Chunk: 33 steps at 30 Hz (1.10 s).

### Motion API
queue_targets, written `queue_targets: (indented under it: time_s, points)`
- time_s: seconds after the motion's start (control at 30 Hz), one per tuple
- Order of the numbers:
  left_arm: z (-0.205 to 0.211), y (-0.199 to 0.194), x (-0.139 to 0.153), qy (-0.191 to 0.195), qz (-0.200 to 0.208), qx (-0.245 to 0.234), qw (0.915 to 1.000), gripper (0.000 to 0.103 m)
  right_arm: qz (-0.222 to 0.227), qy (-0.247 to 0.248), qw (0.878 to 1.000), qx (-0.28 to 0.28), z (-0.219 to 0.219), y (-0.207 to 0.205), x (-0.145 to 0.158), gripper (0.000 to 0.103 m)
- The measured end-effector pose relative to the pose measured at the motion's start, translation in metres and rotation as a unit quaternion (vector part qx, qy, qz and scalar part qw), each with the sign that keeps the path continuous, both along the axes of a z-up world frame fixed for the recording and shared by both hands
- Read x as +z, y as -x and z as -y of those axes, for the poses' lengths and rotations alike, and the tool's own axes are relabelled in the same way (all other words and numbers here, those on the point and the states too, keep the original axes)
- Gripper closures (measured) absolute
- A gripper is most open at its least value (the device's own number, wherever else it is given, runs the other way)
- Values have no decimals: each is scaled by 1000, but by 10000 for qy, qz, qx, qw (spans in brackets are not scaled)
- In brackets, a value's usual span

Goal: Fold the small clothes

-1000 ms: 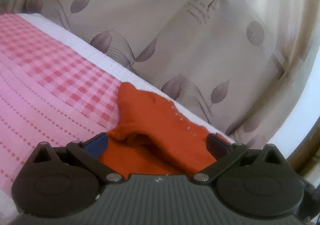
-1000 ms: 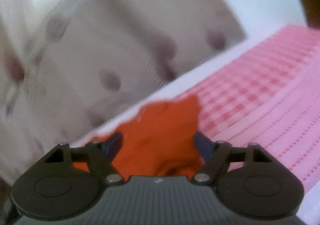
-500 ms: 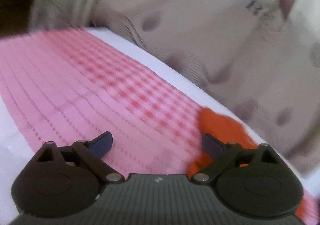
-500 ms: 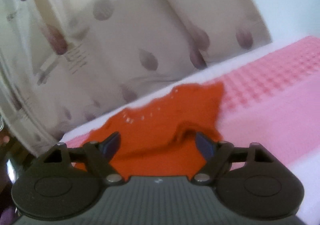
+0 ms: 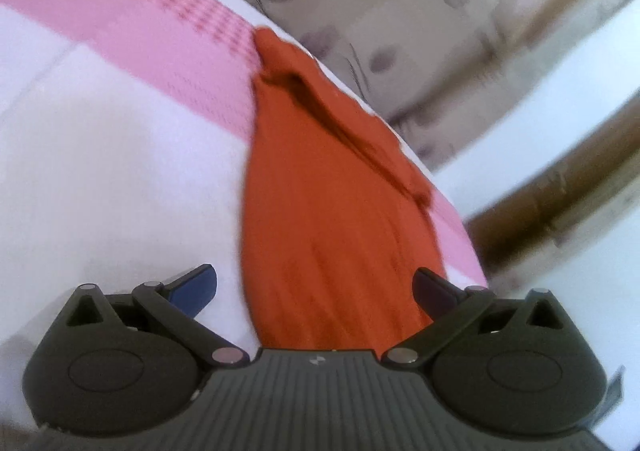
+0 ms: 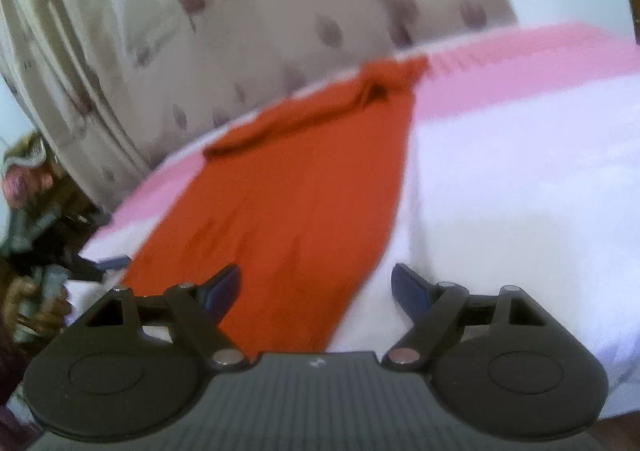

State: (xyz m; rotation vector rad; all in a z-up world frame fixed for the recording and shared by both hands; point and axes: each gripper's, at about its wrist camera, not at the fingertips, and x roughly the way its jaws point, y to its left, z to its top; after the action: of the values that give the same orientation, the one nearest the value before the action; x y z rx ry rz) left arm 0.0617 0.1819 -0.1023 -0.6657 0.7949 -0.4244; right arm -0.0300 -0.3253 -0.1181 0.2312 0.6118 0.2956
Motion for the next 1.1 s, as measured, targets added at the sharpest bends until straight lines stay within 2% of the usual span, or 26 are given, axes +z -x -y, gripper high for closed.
queue_targets:
  time_s: [0.07,0.1,0.13,0.17,0.2,0.23,0.27,0.3,0.33,0.4,0.47,0.6,0.67,0.77,0.87,0.9,0.93,0.97,1.0,1.1]
  points:
    - [2,9,1,-72,-8,-117,9999,3,-7,-8,9999,126,-8,4,-1,21]
    - [3,12,1,-126,26,-217,9997,4,-26,-47,9999,162,-10,5,-2,28]
    - [4,17,0,-177,59,-281,9994,9,-47,-51,9998,178,-12,6,-4,40]
    - [4,21,0,-207,66,-301,9993,19,-19,50,9999,131,-16,8,-5,44]
    - [5,24,-2,-199,26,-322,9993,27,-6,118,9999,88,-17,9,-5,53]
    - [5,25,-4,-139,-80,-348,9993,52,-31,115,9999,20,-15,9,-5,65]
    - [6,24,-11,6,-318,-377,9988,86,-108,-6,9999,-39,-13,8,-5,73]
    - [8,24,-20,175,-591,-375,9974,101,-212,-238,9995,-66,-9,8,-6,78]
    - [7,25,-28,389,-729,-300,9961,98,-219,-327,9992,-62,-7,7,-8,78]
    - [3,26,-35,671,-736,-177,9949,98,-245,-428,9987,-83,-4,7,-9,84]
    - [3,27,-33,642,-694,-195,9953,98,-318,-700,9970,-101,1,7,-12,86]
    - [3,22,-32,671,-733,-267,9947,94,-479,-860,9951,-44,7,7,-10,87]
    - [3,18,-32,758,-701,-337,9941,74,-609,-1039,9927,-49,11,5,-10,85]
    - [9,16,-30,895,-622,-391,9933,60,-696,-1292,9892,-24,16,1,-13,83]
    - [19,14,-24,696,-492,-434,9954,55,-655,-1302,9893,-30,12,-4,-15,83]
    - [22,14,-23,636,-471,-420,9960,56,-610,-1243,9904,-52,9,-5,-15,83]
    - [24,13,-22,561,-451,-415,9965,66,-586,-1199,9910,-61,6,-7,-15,83]
    - [26,13,-23,462,-465,-428,9969,97,-539,-1123,9922,-64,2,-8,-15,85]
    - [29,12,-24,301,-518,-427,9973,99,-526,-1044,9931,-68,0,-9,-15,92]
    - [27,20,-23,293,-299,-274,9987,101,-544,-1357,9892,-65,3,-8,-19,95]
